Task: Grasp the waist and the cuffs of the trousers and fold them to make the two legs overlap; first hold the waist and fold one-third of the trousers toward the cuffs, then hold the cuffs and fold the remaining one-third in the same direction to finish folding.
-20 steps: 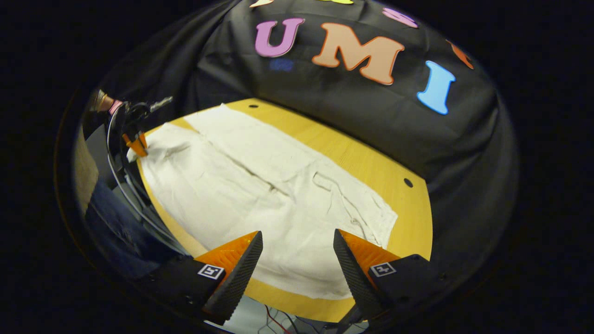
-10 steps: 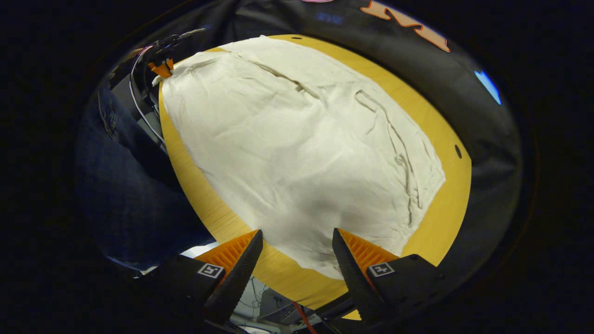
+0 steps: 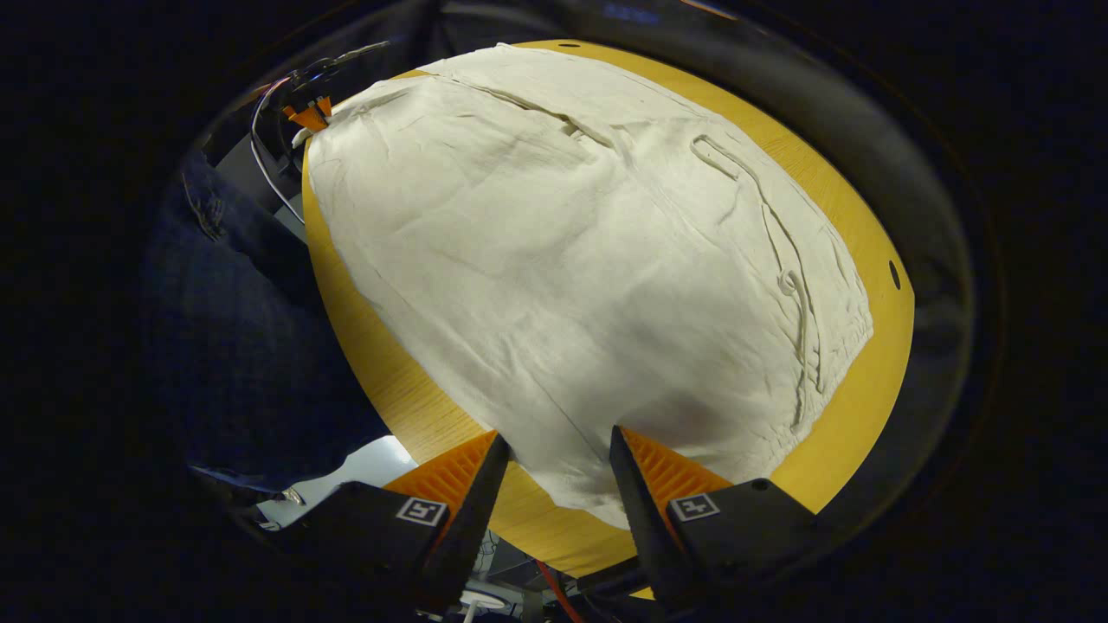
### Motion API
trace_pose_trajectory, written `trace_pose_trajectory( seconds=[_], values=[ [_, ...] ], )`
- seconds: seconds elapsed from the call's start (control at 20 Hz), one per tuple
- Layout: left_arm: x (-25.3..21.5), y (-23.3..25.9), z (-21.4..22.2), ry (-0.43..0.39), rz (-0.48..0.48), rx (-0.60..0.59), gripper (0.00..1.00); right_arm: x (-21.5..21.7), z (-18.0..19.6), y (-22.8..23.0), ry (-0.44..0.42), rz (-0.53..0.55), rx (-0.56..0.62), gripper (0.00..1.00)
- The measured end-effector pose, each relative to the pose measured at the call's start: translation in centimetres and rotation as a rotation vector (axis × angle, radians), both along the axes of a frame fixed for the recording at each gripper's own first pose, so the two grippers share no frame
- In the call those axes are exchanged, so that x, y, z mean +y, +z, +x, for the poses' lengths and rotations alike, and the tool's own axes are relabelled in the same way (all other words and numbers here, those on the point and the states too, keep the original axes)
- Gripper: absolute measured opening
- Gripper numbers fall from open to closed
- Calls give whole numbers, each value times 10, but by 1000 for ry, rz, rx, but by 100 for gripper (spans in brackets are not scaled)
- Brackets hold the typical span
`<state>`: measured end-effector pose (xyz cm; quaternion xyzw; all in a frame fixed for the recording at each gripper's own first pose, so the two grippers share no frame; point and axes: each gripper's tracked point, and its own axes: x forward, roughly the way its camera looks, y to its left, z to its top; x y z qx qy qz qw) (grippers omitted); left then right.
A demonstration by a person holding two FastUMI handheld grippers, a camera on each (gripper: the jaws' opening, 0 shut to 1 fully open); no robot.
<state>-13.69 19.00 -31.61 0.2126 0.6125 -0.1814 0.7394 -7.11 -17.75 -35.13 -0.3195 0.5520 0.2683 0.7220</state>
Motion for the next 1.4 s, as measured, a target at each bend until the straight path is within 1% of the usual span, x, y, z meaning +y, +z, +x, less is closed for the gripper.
trace_pose_trajectory(
  seconds=[0.1,0.15,0.2,0.25,0.3,0.35,0.4,0.45,0.5,0.55,0.6,0.65,0.75,0.85,0.95,1.05,1.15,1.2,1.25,1.4],
  values=[
    [1,0,0,-10,-8,5,0,-1,4,0,-25,-4,-3,73],
    [0,-1,1,-4,-12,7,0,-2,7,1,-39,-5,-11,62],
    [0,-1,1,8,-17,11,0,-3,11,1,-41,0,-28,56],
    [1,0,0,13,-22,15,0,-5,14,1,-46,3,-41,34],
    [1,0,0,18,-26,18,0,-6,15,3,-51,2,-55,27],
    [1,0,0,25,-31,19,0,-5,16,3,-59,-3,-57,16],
    [0,0,0,39,-38,22,0,-6,16,2,-68,-6,-53,13],
    [1,0,-1,53,-44,31,0,-6,14,1,-103,-11,-31,10],
    [0,0,-1,63,-51,40,0,-5,12,3,-136,-5,-2,8],
    [1,0,-2,64,-50,54,0,-6,11,2,-174,1,22,5],
    [1,0,-2,51,-42,68,0,-7,13,2,-201,15,34,5],
    [3,2,-3,31,-20,85,0,-6,16,4,-239,39,36,3],
    [7,12,2,-18,26,94,0,0,22,17,-296,97,9,3],
    [18,35,23,-65,74,64,1,4,25,26,-341,128,5,3],
    [28,66,52,-77,118,23,0,9,39,41,-336,144,-40,3],
    [39,103,90,-105,179,-36,0,14,59,60,-336,163,-101,3],
    [46,132,130,-128,235,-92,0,19,89,77,-370,199,-163,2],
    [47,137,154,-137,266,-119,0,17,104,87,-389,216,-201,2],
    [59,151,164,-148,306,-143,0,19,119,97,-407,233,-239,2],
    [75,159,223,-167,409,-250,0,15,163,120,-440,254,-340,3]
  ],
)
